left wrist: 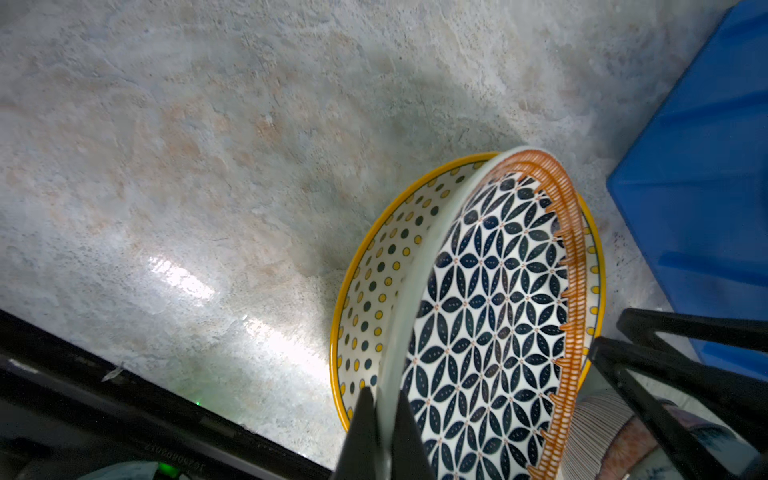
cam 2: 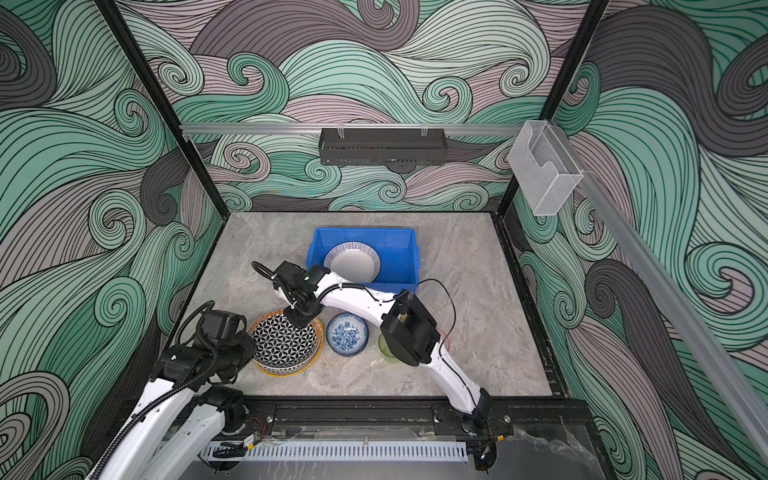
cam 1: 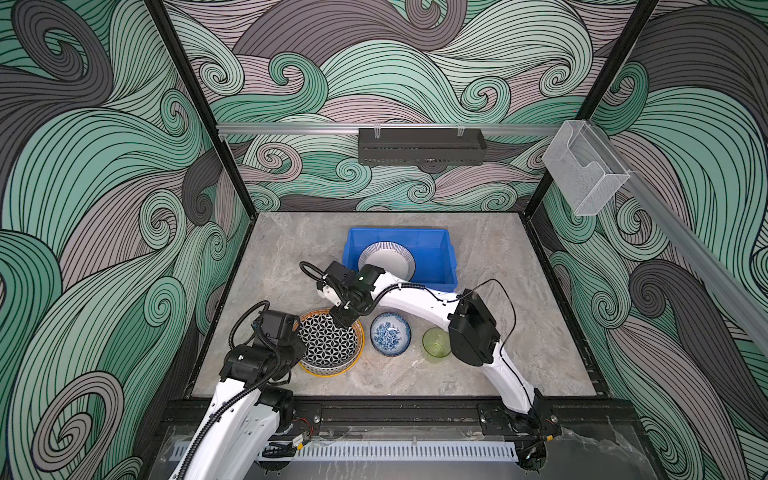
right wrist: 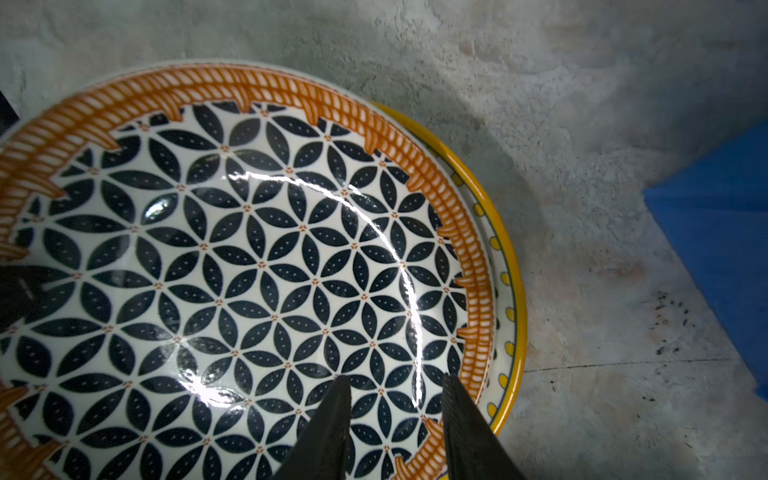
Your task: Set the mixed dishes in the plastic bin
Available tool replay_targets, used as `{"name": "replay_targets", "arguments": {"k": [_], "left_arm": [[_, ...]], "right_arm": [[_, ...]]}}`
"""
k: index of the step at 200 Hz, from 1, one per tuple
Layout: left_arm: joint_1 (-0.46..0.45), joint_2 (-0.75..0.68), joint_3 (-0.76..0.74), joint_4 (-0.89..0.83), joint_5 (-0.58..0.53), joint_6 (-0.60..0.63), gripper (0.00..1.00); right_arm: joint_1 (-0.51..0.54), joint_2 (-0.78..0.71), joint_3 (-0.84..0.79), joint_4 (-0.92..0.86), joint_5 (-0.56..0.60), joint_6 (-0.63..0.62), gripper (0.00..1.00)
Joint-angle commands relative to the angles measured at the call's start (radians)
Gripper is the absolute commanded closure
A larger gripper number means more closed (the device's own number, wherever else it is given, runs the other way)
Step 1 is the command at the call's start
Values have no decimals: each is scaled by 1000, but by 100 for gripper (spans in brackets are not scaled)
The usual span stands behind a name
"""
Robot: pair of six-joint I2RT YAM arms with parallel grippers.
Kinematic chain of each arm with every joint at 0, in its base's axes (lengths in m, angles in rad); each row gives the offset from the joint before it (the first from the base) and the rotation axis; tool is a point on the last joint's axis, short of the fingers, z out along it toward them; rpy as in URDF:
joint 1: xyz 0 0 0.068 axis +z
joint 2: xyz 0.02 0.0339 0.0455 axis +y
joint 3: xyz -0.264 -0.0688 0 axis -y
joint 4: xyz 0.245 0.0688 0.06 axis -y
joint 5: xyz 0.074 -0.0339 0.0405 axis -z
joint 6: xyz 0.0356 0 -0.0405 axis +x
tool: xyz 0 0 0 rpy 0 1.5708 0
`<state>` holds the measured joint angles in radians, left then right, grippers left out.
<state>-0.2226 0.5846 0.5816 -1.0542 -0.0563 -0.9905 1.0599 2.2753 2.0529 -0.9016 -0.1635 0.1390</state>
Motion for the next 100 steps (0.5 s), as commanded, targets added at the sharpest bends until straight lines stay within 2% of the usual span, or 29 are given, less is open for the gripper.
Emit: {"name": "replay_targets", "arguments": {"k": [1,63,100], "left_arm": [[11,-12,92,14,6,19,100],[11,18,193,-24,3,43,100],[11,3,265,-62,-13,52,100]], "right_arm": [[-6,-67,29,-17,47,7,61],[-20,-177,2,22,117,16,59],[-65,-235,-21,46,107,25,58]]}}
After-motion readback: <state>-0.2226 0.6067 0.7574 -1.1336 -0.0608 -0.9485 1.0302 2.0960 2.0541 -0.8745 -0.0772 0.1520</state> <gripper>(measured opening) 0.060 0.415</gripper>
